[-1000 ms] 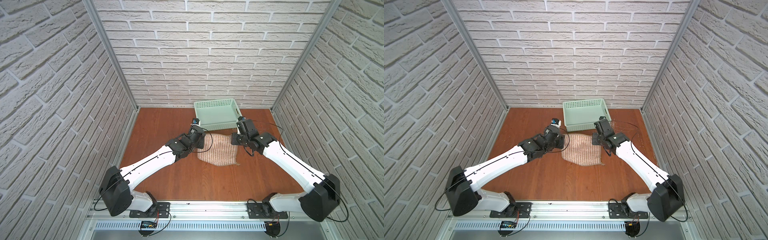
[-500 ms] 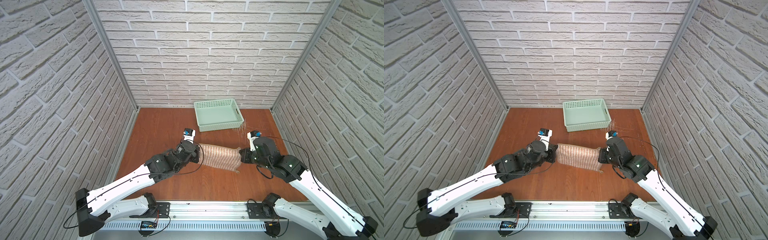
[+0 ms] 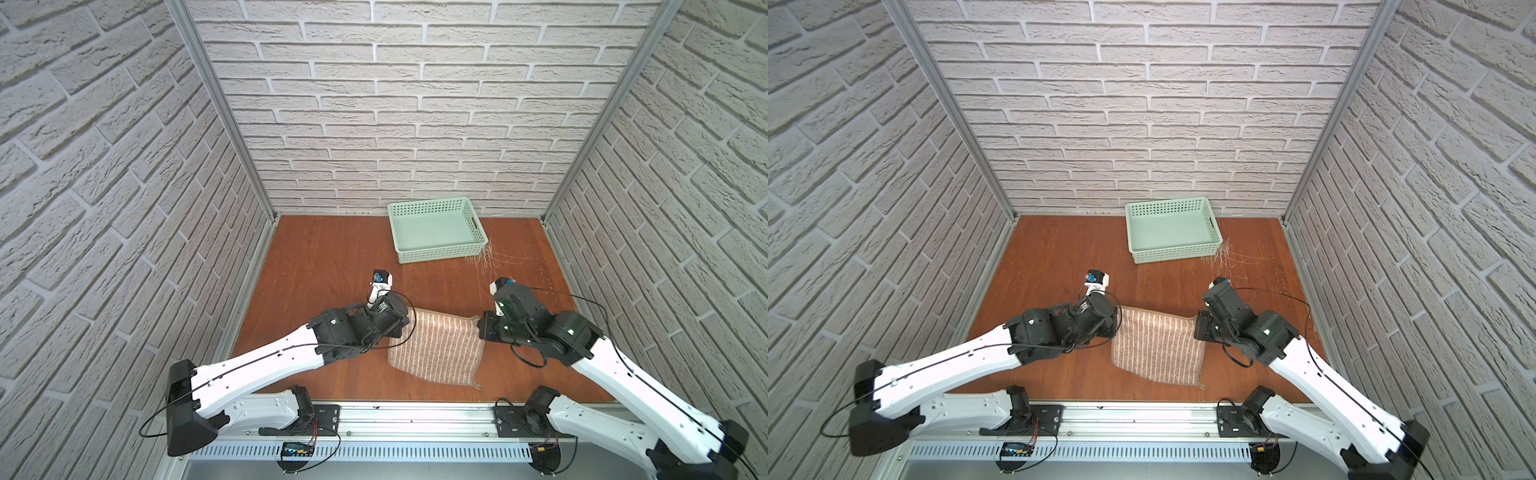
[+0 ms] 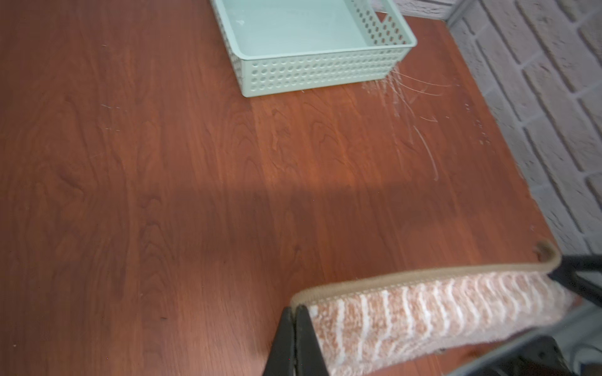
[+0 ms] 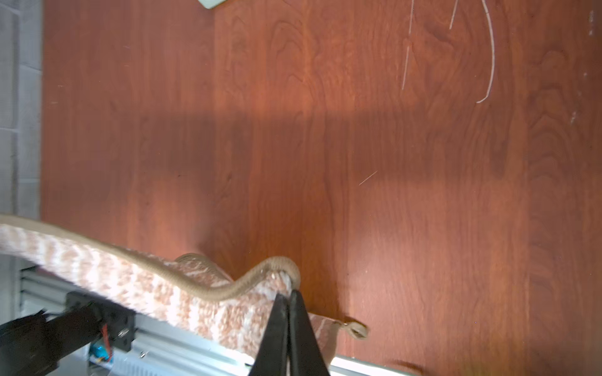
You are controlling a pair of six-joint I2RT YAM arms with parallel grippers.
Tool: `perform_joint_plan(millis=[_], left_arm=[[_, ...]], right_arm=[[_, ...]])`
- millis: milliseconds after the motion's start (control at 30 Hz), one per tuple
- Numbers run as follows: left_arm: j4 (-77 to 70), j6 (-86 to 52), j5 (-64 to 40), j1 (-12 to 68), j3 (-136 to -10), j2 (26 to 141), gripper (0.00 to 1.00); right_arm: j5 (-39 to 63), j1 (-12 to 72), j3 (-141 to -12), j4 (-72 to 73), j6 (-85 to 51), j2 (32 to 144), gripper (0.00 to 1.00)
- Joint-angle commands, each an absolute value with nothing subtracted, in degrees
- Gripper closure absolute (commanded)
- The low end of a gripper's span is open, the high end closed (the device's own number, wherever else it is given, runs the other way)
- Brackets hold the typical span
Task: Fold the square dishcloth
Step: Flatten out the cleaning item at the center of the board.
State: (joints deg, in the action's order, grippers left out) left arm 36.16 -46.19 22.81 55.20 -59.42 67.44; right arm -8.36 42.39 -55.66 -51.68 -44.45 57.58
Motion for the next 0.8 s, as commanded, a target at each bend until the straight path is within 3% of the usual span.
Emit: perform_joint_plan(millis=[0,133,333,767], left_arm=[[27.7,-40.9,17.0,47.0,-58.9,71.8,1.00],[18.8,-34.5,12.9,39.6,-60.7,81.7,1.00],[11.7,-28.5,12.3,33.6,-66.2,96.5,1.00],[0.4,-24.3,6.9,30.1,-67.2,109.1,1.00]], right_arm=[[-19.9,41.0,-59.2,-48.4,-40.1,64.8,0.97],[-25.7,36.9,-64.1,-42.9,-36.0,77.5,0.97],[-26.2,31.8,-70.1,-35.2,-31.2,92.5,0.97],[-22.4,26.3,-73.8,-25.9,-26.5,106.9,0.97]])
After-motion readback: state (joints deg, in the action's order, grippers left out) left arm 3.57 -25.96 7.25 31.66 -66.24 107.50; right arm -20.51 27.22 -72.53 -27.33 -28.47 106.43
